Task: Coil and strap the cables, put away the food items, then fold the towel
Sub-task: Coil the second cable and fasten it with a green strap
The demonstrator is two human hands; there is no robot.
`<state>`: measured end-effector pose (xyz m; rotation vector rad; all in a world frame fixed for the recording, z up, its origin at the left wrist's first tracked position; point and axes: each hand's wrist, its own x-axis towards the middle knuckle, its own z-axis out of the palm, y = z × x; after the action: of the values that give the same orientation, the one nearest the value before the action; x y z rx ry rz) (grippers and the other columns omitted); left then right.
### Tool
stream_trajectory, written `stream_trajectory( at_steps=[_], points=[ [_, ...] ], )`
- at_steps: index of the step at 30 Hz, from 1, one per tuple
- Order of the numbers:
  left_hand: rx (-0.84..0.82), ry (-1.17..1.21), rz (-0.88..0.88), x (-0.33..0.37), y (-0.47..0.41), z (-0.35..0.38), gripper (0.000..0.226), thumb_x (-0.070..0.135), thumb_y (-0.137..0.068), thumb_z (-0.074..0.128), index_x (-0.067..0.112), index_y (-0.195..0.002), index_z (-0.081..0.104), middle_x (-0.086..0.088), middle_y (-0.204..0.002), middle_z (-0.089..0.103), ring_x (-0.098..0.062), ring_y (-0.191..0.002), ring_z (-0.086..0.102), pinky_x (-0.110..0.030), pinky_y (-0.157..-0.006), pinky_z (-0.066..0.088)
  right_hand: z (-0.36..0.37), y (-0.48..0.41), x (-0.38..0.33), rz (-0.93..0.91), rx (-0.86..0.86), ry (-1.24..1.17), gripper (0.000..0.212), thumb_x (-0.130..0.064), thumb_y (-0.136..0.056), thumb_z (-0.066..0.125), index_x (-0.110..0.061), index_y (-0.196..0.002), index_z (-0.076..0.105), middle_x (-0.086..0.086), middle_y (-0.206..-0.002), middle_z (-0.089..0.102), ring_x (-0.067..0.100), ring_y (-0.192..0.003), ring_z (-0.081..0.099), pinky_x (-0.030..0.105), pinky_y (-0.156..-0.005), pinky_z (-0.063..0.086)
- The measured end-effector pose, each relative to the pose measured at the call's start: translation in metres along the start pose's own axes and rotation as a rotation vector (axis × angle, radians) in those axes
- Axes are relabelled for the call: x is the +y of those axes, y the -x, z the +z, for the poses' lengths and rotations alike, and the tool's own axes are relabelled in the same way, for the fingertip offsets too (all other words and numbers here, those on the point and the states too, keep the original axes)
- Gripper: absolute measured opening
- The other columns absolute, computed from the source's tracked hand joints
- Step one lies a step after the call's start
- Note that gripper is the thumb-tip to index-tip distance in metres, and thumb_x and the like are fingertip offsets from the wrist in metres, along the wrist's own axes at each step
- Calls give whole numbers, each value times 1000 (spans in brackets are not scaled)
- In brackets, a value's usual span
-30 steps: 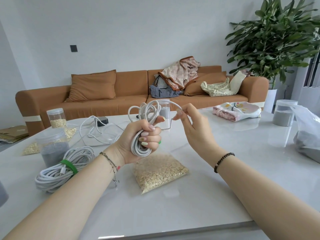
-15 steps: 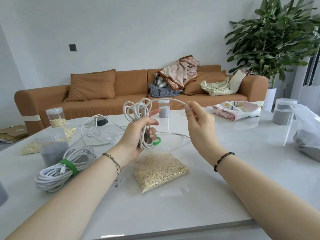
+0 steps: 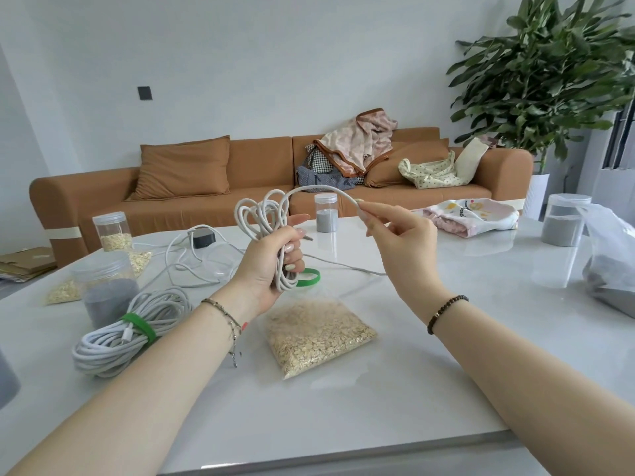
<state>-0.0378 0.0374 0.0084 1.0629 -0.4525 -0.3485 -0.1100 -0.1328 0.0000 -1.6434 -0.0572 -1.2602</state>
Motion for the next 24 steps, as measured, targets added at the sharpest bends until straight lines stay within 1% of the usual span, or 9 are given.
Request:
stream_trajectory(
  at_steps=[2,4,6,8,10,15,19,22,24],
  points=[
    [-60,-25,-44,0,1,0,16,5,-95,56,16,-89,67,7,-50,31,-5,-42,25,-17,-43,24,1,1,2,-17,-35,20,22,-18,-88,76,-40,-90,76,-15,-64,68,10,-54,41,22,-58,39],
    [-130,-125,-73,-3,5,2,19,9,-90,64,20,-78,72,7,-50,34,-5,-42,29,-17,-42,29,2,2,4,-18,-78,44,21,-18,-88,76,-38,-91,77,-17,-64,68,7,-53,40,19,-57,38],
    [-189,-252,-72,-9,8,6,17,13,-90,66,23,-81,76,6,-53,36,-6,-44,31,-18,-44,31,3,4,6,-36,-124,90,20,-18,-88,76,-37,-93,78,-17,-64,67,6,-50,39,16,-55,36],
    [-213,-264,-87,-14,10,9,15,18,-88,69,24,-100,76,5,-55,38,-7,-45,32,-19,-46,31,5,7,6,-88,-157,150,20,-17,-87,76,-35,-94,79,-21,-66,67,6,-51,43,18,-55,37],
    [-178,-226,-91,-17,8,9,32,25,-82,72,19,-113,70,4,-57,39,-8,-46,33,-19,-46,31,6,7,7,-145,-174,204,18,-16,-88,76,-33,-95,80,-22,-66,66,4,-53,47,21,-55,38],
    [-66,-192,53,-17,6,8,20,23,-84,75,20,-103,71,3,-64,47,-9,-52,43,-22,-50,37,9,11,11,-270,-257,329,19,-15,-91,69,-25,-103,79,-13,-68,62,7,-53,47,20,-54,38],
    [11,-137,90,-14,5,5,21,24,-80,80,22,-99,72,4,-68,57,-8,-56,51,-22,-52,43,11,15,9,-166,-374,292,6,-16,-92,69,-20,-95,72,-10,-68,67,8,-50,50,11,-54,35],
    [31,-117,92,-12,2,1,7,23,-83,79,25,-85,73,2,-74,59,-9,-59,53,-23,-55,44,12,16,11,-106,-460,279,11,-20,-92,70,-18,-84,63,-5,-66,68,9,-50,50,16,-55,39],
    [31,-175,114,-11,1,0,8,26,-84,79,23,-86,72,2,-71,57,-9,-60,54,-24,-56,46,13,18,11,-105,-501,296,14,-22,-93,70,-18,-83,61,-3,-64,67,11,-51,52,20,-54,42]
  ],
)
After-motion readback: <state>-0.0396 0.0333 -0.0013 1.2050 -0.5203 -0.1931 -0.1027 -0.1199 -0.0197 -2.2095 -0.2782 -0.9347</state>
